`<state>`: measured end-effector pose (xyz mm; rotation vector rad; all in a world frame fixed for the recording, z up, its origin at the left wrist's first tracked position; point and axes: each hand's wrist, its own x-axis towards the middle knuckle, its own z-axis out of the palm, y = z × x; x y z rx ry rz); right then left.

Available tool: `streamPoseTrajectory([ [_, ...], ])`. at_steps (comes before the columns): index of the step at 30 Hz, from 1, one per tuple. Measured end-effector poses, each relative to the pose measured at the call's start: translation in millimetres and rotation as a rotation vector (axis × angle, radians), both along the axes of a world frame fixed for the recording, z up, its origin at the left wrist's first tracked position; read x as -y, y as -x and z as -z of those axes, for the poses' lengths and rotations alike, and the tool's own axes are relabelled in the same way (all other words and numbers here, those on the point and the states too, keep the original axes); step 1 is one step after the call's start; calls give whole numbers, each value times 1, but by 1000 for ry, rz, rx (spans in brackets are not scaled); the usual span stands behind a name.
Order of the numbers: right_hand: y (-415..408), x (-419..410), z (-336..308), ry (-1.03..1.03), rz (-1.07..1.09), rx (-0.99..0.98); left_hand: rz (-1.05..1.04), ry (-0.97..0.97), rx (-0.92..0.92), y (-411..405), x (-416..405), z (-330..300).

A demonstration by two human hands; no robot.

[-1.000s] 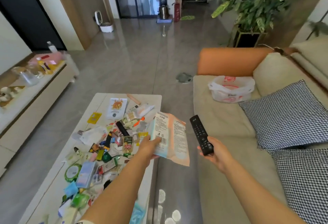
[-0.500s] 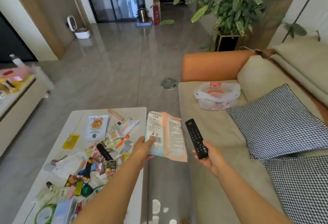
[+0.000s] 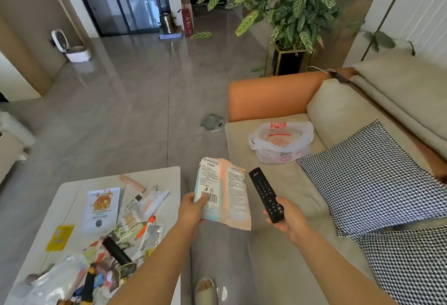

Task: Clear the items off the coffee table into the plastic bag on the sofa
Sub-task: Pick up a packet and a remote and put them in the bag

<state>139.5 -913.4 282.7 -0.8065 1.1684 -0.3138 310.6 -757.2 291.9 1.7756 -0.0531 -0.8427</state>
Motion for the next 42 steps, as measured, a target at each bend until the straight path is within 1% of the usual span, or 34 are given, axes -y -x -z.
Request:
streamPoseTrajectory([
  [3,-18,15,0,10,58,-17,44,11,-1,-27,21,1],
  [7,-48,34,-2,33,159,-29,132,-26,-8,-73,50,-1],
  [10,-75,43,-4,12,245,-6,166,-39,-42,-110,71,-6],
  [14,-98,55,-11,14,293,45,198,-45,-51,-139,97,-10],
  [17,-113,68,-13,-3,333,54,208,-27,-78,-151,119,-12],
  [22,-134,103,0,-9,375,57,243,-50,-87,-175,164,-4],
  [28,-148,153,16,-51,423,57,276,-115,-77,-189,219,10],
  [31,-156,175,22,-69,459,82,312,-117,-56,-194,242,15],
  [37,-166,205,30,-92,490,21,406,-213,-16,-211,287,30],
  [42,-184,245,40,-102,561,-35,506,-207,-10,-239,346,35],
])
